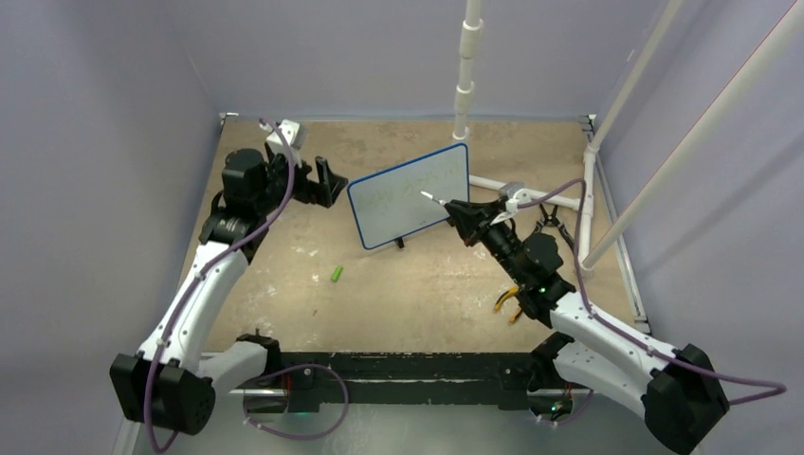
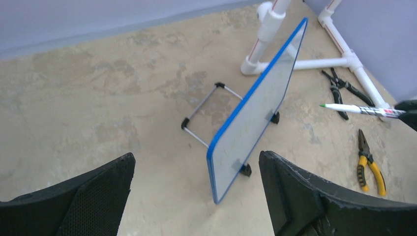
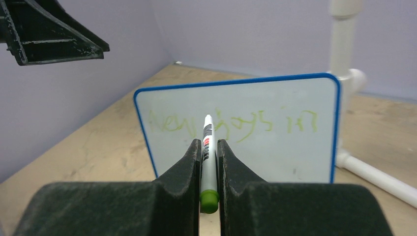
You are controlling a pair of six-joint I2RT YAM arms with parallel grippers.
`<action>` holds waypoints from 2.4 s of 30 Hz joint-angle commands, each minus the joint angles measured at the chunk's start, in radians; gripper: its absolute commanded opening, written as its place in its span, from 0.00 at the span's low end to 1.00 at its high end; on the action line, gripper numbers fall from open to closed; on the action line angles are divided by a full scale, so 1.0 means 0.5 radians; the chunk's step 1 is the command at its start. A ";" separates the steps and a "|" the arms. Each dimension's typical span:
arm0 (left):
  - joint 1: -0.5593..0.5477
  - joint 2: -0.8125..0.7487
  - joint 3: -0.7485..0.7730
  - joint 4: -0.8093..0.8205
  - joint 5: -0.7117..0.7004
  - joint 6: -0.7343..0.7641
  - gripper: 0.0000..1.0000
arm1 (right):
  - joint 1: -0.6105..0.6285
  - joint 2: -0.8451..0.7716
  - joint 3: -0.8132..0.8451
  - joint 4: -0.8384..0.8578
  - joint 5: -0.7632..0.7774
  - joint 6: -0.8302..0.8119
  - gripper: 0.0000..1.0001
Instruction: Write a sentence on the whiteboard
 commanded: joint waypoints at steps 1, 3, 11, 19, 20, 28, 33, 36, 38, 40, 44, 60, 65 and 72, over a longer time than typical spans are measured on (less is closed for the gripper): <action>0.010 -0.216 -0.321 -0.043 0.094 -0.042 0.95 | 0.032 0.205 -0.041 0.328 -0.422 -0.064 0.00; 0.011 -0.237 -0.407 -0.012 0.219 -0.013 0.95 | 0.065 0.303 -0.053 0.469 -0.465 -0.102 0.00; 0.011 -0.079 -0.523 0.146 0.581 0.039 0.89 | 0.209 0.748 -0.046 0.996 -0.556 -0.139 0.00; 0.007 0.211 -0.488 0.173 0.471 -0.026 0.78 | 0.448 1.122 0.148 1.000 -0.307 -0.271 0.00; 0.007 0.240 -0.481 0.201 0.470 -0.042 0.76 | 0.451 1.150 0.157 1.007 -0.276 -0.269 0.00; -0.038 0.430 -0.392 0.298 0.424 -0.066 0.61 | 0.455 1.336 0.238 1.019 -0.119 -0.255 0.00; -0.045 0.481 -0.374 0.292 0.384 -0.063 0.49 | 0.455 1.378 0.241 1.030 -0.101 -0.254 0.00; -0.054 0.505 -0.354 0.297 0.365 -0.057 0.43 | 0.455 1.401 0.258 1.023 -0.099 -0.254 0.00; -0.072 0.523 -0.338 0.301 0.365 -0.049 0.39 | 0.455 1.418 0.267 1.019 -0.097 -0.255 0.00; -0.084 0.532 -0.325 0.283 0.354 -0.033 0.35 | 0.455 1.438 0.287 1.004 -0.091 -0.255 0.00; -0.093 0.526 -0.329 0.263 0.312 -0.014 0.26 | 0.455 1.478 0.332 0.981 -0.066 -0.257 0.00; -0.134 0.503 -0.331 0.237 0.270 0.042 0.00 | 0.455 1.402 0.259 0.939 0.237 -0.248 0.00; -0.140 0.487 -0.330 0.230 0.261 0.051 0.00 | 0.455 1.374 0.245 0.934 0.241 -0.247 0.00; -0.144 0.477 -0.336 0.235 0.254 0.046 0.00 | 0.455 1.281 0.164 1.058 -0.006 -0.293 0.00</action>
